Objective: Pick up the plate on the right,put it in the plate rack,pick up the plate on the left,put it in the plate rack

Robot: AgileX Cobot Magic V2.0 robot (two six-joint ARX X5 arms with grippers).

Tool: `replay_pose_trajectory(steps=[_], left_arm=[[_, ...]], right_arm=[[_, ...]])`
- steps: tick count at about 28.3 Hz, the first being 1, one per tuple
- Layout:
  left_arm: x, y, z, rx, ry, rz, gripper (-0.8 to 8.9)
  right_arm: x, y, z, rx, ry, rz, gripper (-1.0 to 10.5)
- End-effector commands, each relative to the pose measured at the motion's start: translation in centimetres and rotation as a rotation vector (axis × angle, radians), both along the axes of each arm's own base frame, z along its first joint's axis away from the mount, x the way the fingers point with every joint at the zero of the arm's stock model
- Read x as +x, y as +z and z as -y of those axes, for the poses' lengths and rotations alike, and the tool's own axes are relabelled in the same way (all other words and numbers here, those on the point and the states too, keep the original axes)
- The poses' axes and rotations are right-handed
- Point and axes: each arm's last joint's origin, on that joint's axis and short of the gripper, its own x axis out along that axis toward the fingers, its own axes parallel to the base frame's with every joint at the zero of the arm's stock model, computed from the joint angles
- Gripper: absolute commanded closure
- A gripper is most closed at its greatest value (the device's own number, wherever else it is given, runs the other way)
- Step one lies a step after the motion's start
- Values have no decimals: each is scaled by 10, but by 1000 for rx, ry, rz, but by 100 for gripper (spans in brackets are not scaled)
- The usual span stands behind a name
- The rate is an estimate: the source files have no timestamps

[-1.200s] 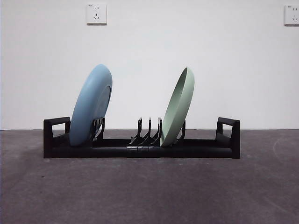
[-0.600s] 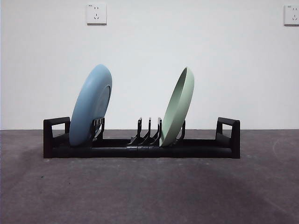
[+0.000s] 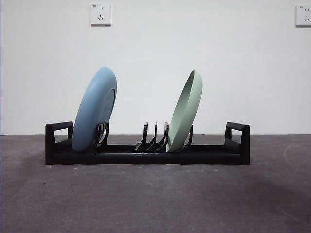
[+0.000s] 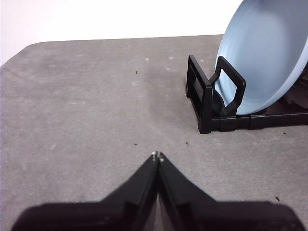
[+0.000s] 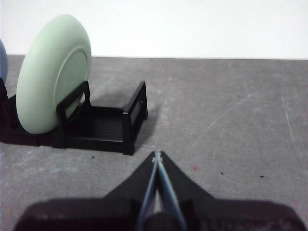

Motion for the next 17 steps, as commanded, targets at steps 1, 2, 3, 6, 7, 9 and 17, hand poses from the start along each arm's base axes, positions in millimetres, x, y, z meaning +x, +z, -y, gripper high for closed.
replay_pose_trajectory(steps=[1,2,3,6,7,9,17], left_arm=[[1,-4,0,-6,3,-8,817],[1,-4,0,-6,3,-8,817],[1,-4,0,-6,3,-8,817],[1,-4,0,-6,3,-8,817],[1,-4,0,-6,3,-8,817],[1,-4,0,-6,3,-8,817],[1,-4,0,-6,3,-8,817]], right_arm=[[0,-10,0,24,-4,5,946],[1,-13,0,31,-5,-8,946],[1,-16,0,39,-6,-26,946],[0,-19,0,63,-10,-65,946],[0,-19,0,71,-12,-67,946],[1,-19,0,77,-12,-68,946],[1,-20,0,74,-22,-72,946]])
